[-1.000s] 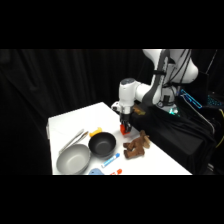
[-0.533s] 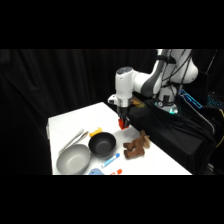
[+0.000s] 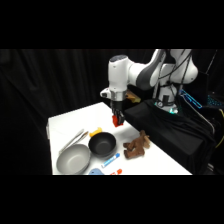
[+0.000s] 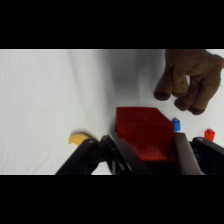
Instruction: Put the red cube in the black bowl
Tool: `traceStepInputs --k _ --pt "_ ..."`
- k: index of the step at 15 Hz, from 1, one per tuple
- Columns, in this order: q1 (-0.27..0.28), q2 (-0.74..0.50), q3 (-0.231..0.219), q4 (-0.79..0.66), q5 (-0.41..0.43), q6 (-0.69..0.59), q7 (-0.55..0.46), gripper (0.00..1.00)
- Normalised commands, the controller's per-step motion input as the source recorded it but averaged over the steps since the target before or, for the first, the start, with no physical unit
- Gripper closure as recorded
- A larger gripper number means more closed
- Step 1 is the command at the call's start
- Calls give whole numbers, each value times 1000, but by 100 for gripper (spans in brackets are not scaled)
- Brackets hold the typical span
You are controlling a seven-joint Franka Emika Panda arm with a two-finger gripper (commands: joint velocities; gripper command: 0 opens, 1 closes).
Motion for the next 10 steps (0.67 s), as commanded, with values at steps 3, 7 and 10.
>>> traceStepInputs --k 3,7,10 --pt "-80 211 119 370 96 -94 -54 74" --pt "-56 314 93 402 95 -43 -47 74" --pt "-49 343 46 383 74 52 -65 74"
